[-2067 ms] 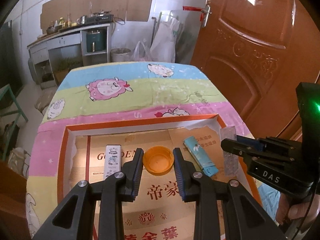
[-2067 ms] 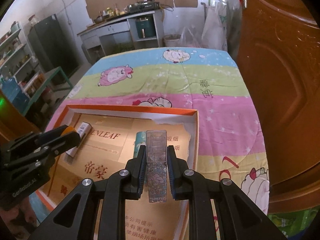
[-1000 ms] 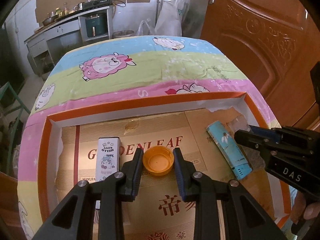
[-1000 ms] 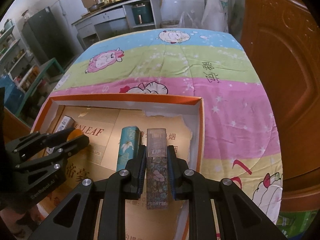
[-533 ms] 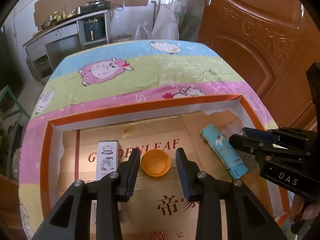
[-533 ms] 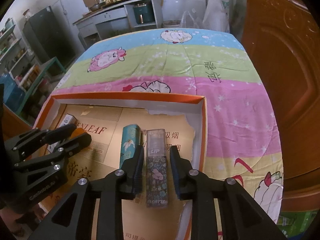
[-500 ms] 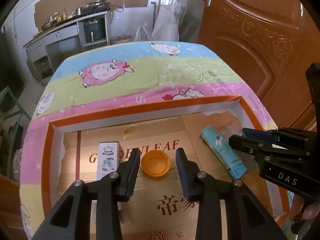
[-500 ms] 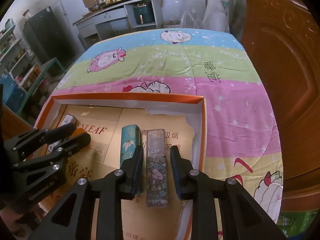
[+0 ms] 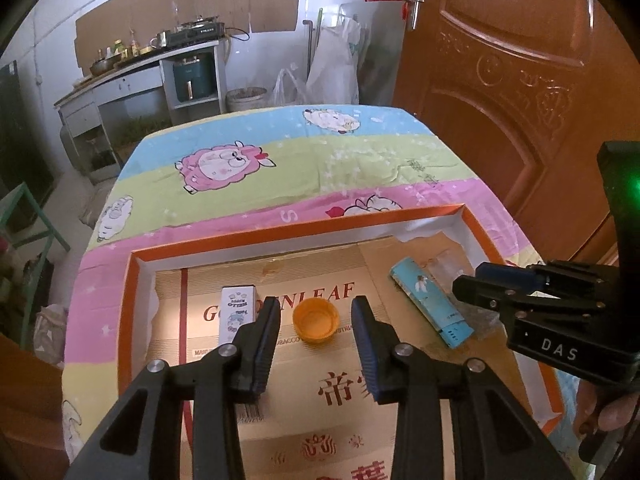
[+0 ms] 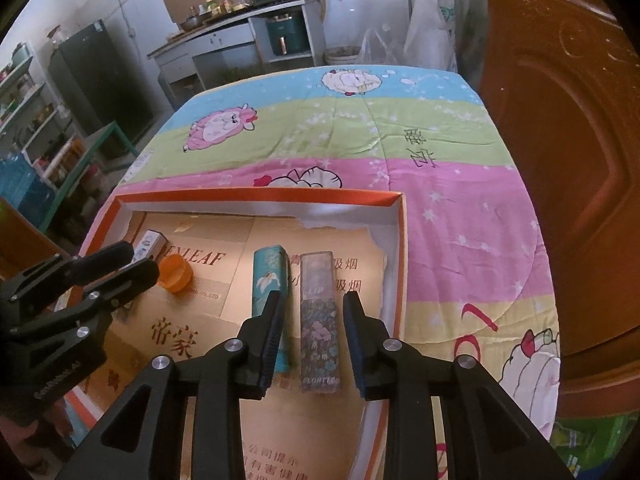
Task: Organize rigid objects
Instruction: 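Lower the glittery tube beside the teal tube while the left tool releases the orange cap, then withdraw both tools from the box lid toward the items on the quilt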
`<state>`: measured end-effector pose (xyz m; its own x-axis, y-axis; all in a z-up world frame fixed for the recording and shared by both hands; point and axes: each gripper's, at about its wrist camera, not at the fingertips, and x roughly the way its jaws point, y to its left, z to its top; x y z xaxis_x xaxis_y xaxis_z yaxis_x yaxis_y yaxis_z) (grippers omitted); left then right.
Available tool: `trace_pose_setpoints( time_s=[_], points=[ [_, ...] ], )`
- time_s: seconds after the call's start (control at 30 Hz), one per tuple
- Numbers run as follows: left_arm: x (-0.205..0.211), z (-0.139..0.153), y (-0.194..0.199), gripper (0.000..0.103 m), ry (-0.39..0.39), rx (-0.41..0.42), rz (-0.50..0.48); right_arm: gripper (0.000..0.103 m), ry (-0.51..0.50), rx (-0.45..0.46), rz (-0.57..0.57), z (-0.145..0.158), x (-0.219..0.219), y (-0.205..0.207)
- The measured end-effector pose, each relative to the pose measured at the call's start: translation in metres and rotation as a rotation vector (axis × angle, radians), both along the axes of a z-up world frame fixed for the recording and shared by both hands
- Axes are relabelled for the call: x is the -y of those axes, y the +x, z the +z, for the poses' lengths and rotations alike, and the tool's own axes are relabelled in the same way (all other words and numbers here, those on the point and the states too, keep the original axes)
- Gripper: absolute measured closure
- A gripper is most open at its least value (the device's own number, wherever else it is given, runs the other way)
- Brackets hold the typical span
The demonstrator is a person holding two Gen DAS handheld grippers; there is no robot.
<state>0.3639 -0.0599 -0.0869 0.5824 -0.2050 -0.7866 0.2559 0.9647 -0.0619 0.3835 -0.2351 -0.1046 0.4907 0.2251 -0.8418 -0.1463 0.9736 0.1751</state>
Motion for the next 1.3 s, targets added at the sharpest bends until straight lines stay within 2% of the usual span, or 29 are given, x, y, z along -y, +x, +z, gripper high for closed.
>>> trace_pose_setpoints(
  time_s=[0.4,0.73,1.3],
  points=[
    [-0.019,0.021,-0.026,0.066,-0.024,0.031,0.028,0.072,-0.006,0.015,-0.005,0.015,-0.003,-0.022],
    [-0.042,0.036,-0.057,0.066,-0.052,0.054,0.063,0.072,-0.023,0.029,0.011,0.031,-0.015,-0.056],
    [-0.074,0.043,-0.115,0.066,-0.092,0.064,0.097,0.072,-0.028,0.031,0.025,0.041,-0.029,-0.116]
  ],
)
